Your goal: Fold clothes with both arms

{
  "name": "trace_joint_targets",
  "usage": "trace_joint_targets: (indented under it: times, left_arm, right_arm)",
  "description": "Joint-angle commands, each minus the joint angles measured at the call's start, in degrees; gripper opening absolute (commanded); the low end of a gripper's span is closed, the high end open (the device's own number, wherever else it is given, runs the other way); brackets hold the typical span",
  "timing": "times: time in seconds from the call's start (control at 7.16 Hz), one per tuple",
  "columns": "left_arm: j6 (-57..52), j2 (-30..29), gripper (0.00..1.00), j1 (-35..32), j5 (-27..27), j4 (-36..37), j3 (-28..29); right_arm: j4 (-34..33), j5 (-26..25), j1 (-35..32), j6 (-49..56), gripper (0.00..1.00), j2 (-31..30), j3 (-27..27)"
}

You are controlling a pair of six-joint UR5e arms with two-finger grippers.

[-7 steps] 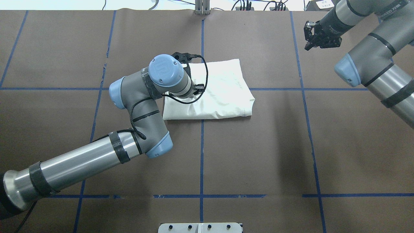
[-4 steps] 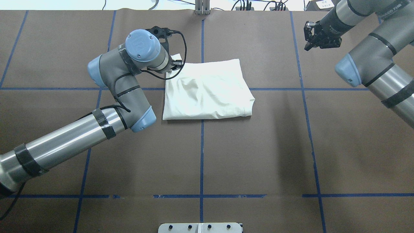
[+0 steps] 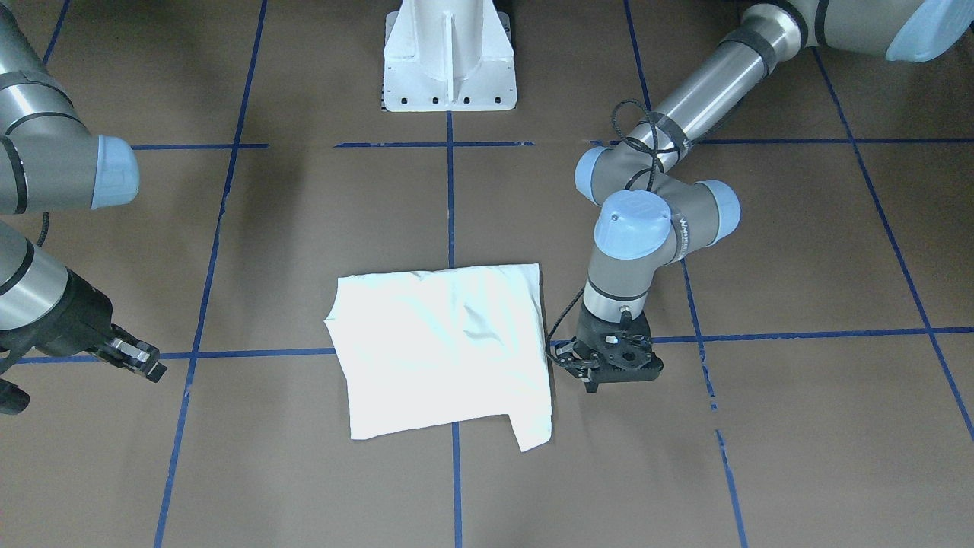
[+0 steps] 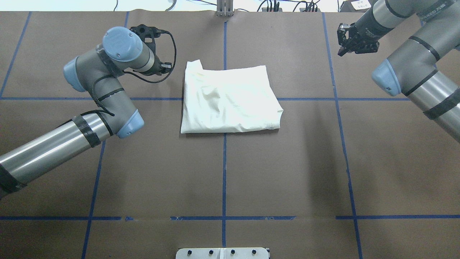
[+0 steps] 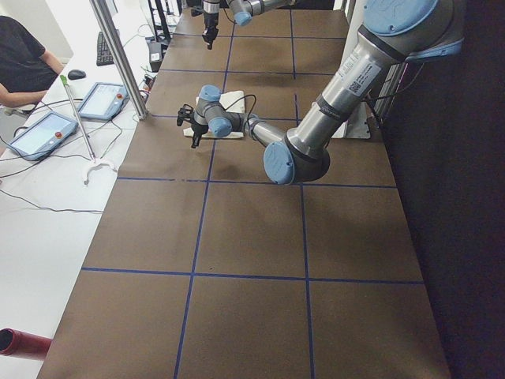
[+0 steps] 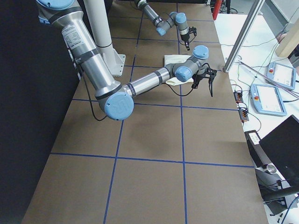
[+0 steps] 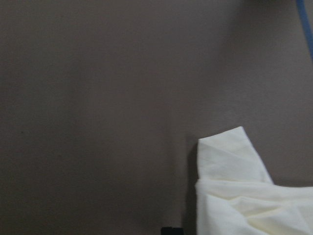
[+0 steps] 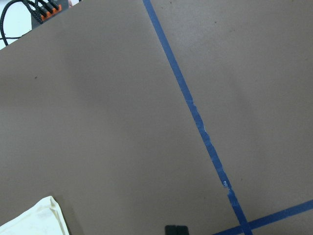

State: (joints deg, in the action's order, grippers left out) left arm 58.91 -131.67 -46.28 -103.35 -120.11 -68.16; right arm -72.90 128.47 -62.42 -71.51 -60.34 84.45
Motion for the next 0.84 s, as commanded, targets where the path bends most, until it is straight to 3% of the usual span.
trace_joint_targets:
  times: [0.0,0.14,0.42,0.7]
  left_arm:
    - [-6.4,4.1,0.00,-10.4,-12.1,0.3,-7.9]
    - [-9.3,10.5,0.00,-14.8,-17.7,0.3,-14.8]
    - [-19.8,23.1,0.00,-21.9,-22.2,0.4,-25.7]
    - [-34.1,27.9,0.31,-30.1,-25.1,7.7,-28.2]
  right_arm:
    - [0.0,1.2,-4.8,2.7,0.00,-1.9,0.3]
    - [0.0,3.2,-8.5,11.0,0.00,-4.4,0.2]
    - [-0.5,3.4,-15.1,31.0,0.00,-10.6,-0.5]
    - [-12.4,3.4,-22.1,54.9,0.00,-12.9,-0.4]
